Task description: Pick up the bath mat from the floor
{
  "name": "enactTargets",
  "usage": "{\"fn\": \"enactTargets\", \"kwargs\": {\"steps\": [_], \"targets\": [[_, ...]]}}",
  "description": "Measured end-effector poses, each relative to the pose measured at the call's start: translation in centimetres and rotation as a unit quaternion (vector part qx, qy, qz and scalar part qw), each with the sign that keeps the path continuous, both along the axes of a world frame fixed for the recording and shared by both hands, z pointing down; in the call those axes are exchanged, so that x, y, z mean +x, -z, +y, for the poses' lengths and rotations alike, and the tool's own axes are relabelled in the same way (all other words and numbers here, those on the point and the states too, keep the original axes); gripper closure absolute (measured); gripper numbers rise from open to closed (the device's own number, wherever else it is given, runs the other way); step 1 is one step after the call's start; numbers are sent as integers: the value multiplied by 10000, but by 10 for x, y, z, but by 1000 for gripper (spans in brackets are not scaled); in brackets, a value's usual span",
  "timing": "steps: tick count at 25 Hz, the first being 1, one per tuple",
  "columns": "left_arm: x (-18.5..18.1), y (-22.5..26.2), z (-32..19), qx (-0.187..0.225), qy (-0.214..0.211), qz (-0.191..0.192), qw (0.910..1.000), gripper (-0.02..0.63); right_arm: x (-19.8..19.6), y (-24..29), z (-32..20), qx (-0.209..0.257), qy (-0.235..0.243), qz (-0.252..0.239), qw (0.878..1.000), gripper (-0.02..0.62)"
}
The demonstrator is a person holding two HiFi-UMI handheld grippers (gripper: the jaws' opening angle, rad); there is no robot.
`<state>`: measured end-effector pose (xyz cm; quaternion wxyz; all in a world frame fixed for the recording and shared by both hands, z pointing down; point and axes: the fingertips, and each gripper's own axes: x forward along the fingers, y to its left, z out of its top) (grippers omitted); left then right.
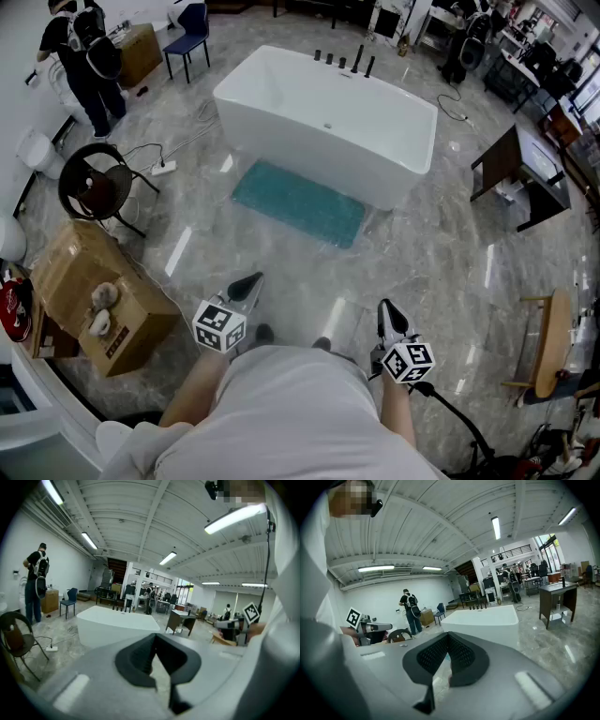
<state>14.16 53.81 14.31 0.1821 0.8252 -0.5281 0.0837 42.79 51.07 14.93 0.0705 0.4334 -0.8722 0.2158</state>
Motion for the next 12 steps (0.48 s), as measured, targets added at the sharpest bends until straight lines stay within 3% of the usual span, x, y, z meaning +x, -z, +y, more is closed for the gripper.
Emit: {"fn": "enactTargets", "kwargs": {"steps": [12], "targets": [[-23,-5,8,-1,-142,28,9999,607,-25,-2,10,-12,-117,2,9999,592]]}}
